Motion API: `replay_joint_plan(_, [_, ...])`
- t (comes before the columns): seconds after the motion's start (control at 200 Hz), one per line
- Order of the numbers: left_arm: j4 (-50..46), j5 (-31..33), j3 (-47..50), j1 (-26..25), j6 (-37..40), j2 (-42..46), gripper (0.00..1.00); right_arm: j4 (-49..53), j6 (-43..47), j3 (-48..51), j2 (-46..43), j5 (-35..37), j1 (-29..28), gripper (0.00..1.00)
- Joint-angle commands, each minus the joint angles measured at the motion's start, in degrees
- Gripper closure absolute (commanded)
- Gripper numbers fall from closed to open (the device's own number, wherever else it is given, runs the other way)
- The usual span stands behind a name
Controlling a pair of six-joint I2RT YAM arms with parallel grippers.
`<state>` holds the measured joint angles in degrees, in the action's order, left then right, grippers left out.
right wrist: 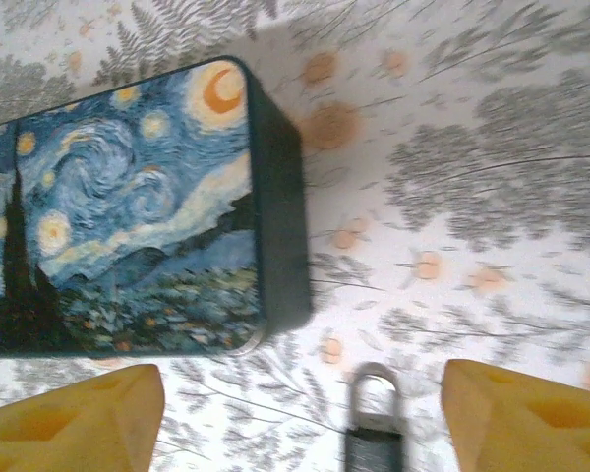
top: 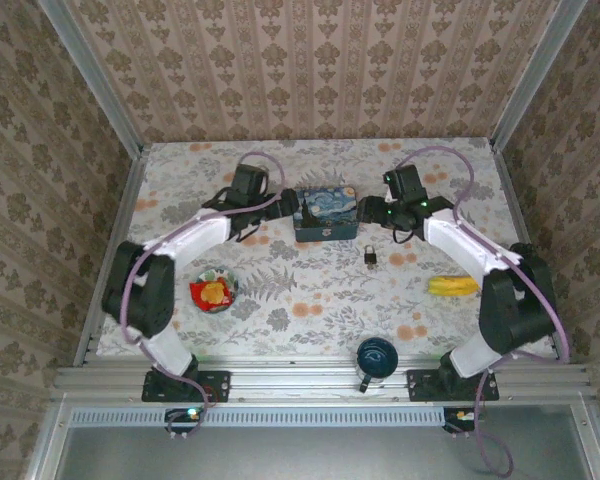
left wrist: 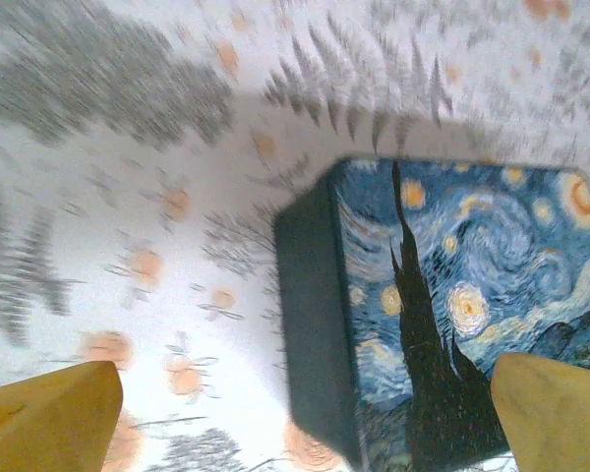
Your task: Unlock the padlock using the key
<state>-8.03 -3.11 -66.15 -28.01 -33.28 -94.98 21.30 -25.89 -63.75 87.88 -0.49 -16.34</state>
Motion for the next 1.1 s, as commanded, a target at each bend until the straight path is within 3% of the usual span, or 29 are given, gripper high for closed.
replay_joint_plan(0.0, [-0.5,9.1,5.4,1.4,5.4,9.0,0.02,3.6,2.9,3.6,-5.9,11.5,0.1,0.09])
replay_joint_plan(0.06, [-0.1,13.2,9.3,2.9,7.4,14.1,0.02,3.4,4.2,5.6,-9.7,14.9,0.3,0.00])
replay_joint_plan(0.185, [2.4,20.7,17.6,5.7,10.8,24.7,0.01,2.3,6.7,9.7,-16.0,21.1,0.5,0.00])
replay_joint_plan(0.545, [17.2,28.7,38.4,16.0,14.4,46.8,0.00,-9.5,10.6,24.4,-32.3,31.6,1.7,0.00])
replay_joint_plan(0.78, [32.3,32.5,48.4,18.1,26.7,49.3,0.00,-17.6,13.0,31.2,-36.4,34.0,4.2,0.00])
replay_joint_plan(0.9, [40.9,29.2,52.9,19.5,32.0,47.4,0.00,-26.8,19.0,36.1,-36.6,32.2,4.9,0.00])
replay_joint_plan(1.095, [49.8,23.6,55.6,22.1,34.2,39.7,0.00,-40.5,24.0,43.3,-37.1,28.7,6.7,0.00])
